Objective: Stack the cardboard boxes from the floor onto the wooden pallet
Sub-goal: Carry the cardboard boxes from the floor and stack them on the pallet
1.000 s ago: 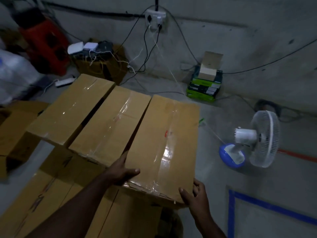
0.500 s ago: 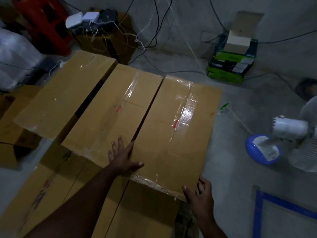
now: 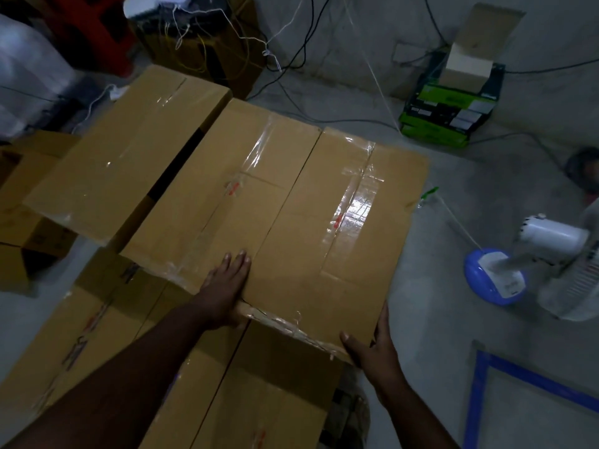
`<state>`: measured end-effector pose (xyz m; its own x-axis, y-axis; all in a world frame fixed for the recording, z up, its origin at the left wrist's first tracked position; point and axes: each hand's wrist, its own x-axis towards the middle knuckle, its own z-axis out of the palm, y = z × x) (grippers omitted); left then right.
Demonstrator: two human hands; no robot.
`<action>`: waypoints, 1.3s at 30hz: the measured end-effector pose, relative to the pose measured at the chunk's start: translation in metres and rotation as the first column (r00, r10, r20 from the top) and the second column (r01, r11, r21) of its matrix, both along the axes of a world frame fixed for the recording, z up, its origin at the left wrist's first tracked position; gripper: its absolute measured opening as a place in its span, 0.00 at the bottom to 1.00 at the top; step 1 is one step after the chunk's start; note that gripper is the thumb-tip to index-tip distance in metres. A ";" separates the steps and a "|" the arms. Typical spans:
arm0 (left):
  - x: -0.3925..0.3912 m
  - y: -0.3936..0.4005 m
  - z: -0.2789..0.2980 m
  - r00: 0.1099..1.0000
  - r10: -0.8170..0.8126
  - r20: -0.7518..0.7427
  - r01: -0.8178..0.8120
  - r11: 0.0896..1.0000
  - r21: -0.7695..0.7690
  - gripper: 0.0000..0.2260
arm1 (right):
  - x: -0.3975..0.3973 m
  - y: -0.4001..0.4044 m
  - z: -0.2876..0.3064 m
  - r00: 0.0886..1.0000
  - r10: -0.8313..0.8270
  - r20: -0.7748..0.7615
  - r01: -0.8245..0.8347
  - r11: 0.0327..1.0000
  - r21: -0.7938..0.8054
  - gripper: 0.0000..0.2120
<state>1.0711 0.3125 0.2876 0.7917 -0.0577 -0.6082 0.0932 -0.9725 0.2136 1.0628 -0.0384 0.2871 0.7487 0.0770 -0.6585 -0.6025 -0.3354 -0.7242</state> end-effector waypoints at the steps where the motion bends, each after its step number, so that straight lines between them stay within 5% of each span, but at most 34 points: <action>1: -0.002 -0.003 -0.003 0.999 0.003 0.041 -0.004 1.000 0.022 0.63 | 0.000 0.000 -0.001 1.000 0.002 -0.003 -0.002 1.000 -0.010 0.54; 15: -0.013 -0.009 -0.015 0.981 0.045 0.188 -0.068 0.991 0.119 0.57 | -0.001 0.000 -0.011 0.999 0.031 -0.016 -0.032 0.995 -0.091 0.53; 22: -0.015 -0.001 -0.014 0.987 -0.005 0.163 -0.013 0.994 0.105 0.61 | 0.001 -0.022 -0.012 0.994 0.101 -0.044 -0.103 0.994 -0.042 0.49; 31: -0.014 -0.024 0.005 0.996 0.031 0.084 -0.047 0.981 0.189 0.53 | 0.009 -0.022 -0.012 0.981 0.189 -0.029 -0.192 0.971 -0.141 0.50; 36: -0.014 -0.069 0.042 0.998 0.056 0.018 -0.058 0.989 0.136 0.44 | 0.002 -0.007 0.020 0.946 0.267 0.184 -0.160 0.878 -0.450 0.40; 39: -0.053 -0.102 0.080 0.961 0.222 0.162 -0.212 0.974 -0.077 0.34 | -0.017 0.014 0.054 0.930 0.218 0.295 -0.113 0.935 -0.335 0.31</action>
<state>1.0182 0.2101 0.3672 0.8798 0.0956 -0.4657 0.2586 -0.9182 0.3000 1.0454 -0.0245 0.3412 0.9176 0.0516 -0.3941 -0.2700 -0.6468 -0.7133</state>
